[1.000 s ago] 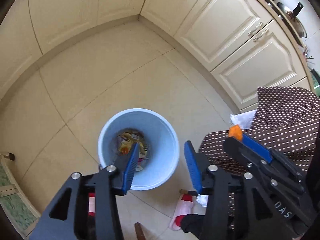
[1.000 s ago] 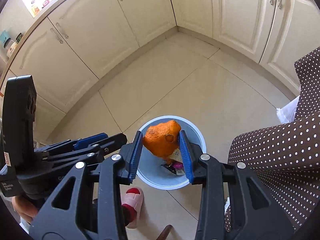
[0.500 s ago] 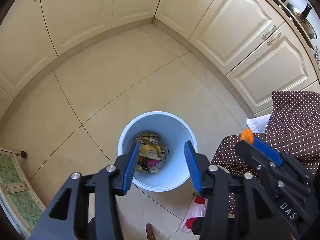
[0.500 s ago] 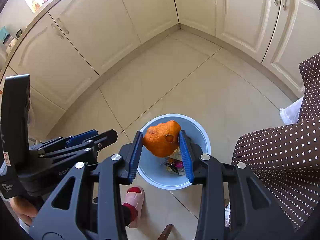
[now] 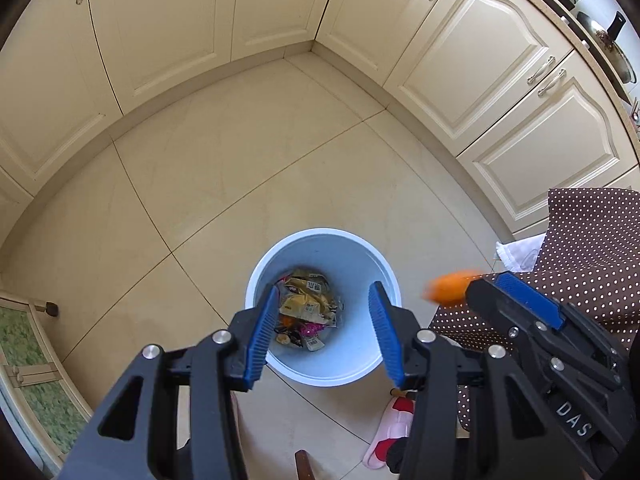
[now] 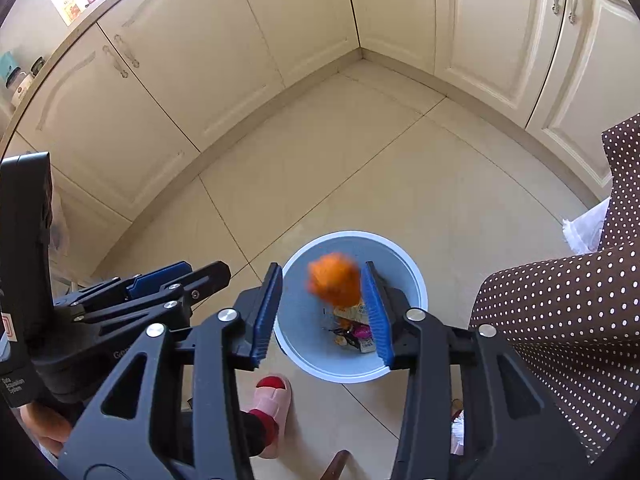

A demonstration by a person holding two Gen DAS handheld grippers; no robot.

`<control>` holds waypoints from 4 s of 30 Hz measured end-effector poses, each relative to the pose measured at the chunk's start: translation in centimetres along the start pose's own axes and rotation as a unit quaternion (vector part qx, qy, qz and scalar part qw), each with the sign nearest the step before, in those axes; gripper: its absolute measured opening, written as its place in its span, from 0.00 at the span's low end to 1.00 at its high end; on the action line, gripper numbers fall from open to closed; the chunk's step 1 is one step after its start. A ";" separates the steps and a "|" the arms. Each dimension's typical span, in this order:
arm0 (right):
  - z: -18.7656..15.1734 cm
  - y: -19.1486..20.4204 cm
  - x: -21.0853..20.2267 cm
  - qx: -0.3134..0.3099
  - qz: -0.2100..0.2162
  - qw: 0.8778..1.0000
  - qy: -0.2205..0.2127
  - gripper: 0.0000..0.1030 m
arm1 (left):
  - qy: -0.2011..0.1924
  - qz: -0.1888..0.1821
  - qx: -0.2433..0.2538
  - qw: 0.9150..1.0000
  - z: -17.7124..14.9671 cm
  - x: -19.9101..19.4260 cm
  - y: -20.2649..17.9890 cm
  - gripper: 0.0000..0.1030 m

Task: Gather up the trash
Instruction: 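Carry both peels over the blue bin and open both tools to drop them, then swing both tools back toward the table, then grasp the brown nut with the left tool while the right tool grasps the black snack bag, then carry both items over the blue bin and open both tools to drop them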

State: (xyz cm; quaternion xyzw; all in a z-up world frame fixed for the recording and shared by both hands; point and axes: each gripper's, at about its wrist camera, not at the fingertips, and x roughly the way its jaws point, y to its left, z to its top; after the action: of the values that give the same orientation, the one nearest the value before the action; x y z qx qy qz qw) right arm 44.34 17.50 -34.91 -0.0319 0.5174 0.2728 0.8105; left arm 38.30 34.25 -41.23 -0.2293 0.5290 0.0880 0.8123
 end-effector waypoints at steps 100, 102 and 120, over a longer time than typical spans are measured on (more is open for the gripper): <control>-6.9 -28.0 -35.6 0.086 -0.254 0.949 -0.163 0.23 | -0.092 -0.180 0.347 0.916 -8.1 -16.6 -48.5 0.15; -6.7 -26.2 -36.0 0.076 -0.247 0.950 -0.172 0.22 | -0.099 -0.181 0.338 0.918 -7.8 -17.6 -46.6 0.15; -0.4 -4.3 -27.4 -0.055 -0.113 0.978 -0.167 0.19 | -0.122 -0.132 0.184 0.966 -2.6 -20.2 -21.2 0.15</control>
State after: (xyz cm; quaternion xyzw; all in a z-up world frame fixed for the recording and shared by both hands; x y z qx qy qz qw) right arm 37.39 2.49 -12.61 -0.0885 0.3519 0.2089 0.9081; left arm 35.74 16.46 -17.99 -0.1314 0.3976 -0.0913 0.9035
